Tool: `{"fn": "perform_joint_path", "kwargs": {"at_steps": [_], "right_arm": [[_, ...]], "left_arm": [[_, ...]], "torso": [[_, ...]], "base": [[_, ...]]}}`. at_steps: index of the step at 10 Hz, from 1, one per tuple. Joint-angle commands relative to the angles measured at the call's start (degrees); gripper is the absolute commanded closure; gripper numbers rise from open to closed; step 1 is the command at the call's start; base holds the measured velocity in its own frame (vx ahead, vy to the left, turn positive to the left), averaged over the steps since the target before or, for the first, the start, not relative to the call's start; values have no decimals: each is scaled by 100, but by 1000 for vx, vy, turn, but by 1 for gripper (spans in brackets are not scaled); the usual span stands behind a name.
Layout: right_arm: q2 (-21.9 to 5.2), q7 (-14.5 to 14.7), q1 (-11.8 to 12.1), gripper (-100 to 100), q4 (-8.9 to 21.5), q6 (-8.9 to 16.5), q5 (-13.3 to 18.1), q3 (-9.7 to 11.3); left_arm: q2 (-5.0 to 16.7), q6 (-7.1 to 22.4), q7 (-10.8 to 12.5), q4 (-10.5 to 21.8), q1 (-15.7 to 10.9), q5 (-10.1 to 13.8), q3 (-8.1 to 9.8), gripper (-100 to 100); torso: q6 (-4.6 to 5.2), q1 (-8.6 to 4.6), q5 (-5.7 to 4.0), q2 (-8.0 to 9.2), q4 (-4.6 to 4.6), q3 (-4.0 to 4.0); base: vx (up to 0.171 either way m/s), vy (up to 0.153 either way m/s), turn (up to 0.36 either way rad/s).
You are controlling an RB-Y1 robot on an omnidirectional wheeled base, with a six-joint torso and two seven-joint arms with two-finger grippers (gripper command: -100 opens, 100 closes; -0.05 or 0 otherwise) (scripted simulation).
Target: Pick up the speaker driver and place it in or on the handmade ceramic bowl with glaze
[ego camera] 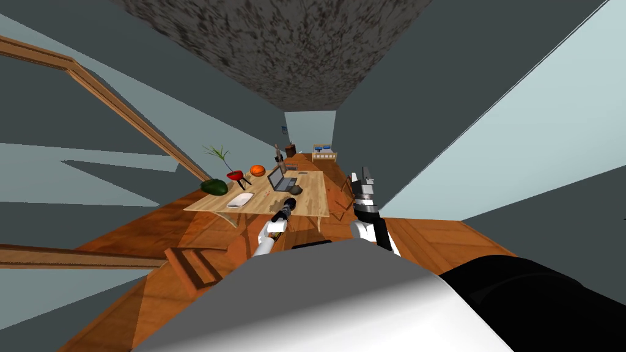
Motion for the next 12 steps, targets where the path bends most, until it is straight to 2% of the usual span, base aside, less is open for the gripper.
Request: {"fn": "perform_joint_path", "kwargs": {"at_steps": [1,8,10,12], "right_arm": [[0,0,0,0,0,0,0,0],[0,0,0,0,0,0,0,0],[0,0,0,0,0,0,0,0],[0,0,1,0,0,0,0,0]], "left_arm": [[86,202,-136,41,-117,116,-71,100],[86,915,-658,263,-941,551,-331,100],[53,1023,-735,325,-1138,574,-354,100],[19,1092,-816,456,-1418,525,-315,100]], "torso": [[0,0,0,0,0,0],[11,-30,-2,22,-9,7],[8,-24,-4,37,-2,18],[2,-11,-4,-4,-3,-2]], "base": [[-211,23,-152],[-224,-7,-125],[-195,7,-35],[-62,26,35]]}}
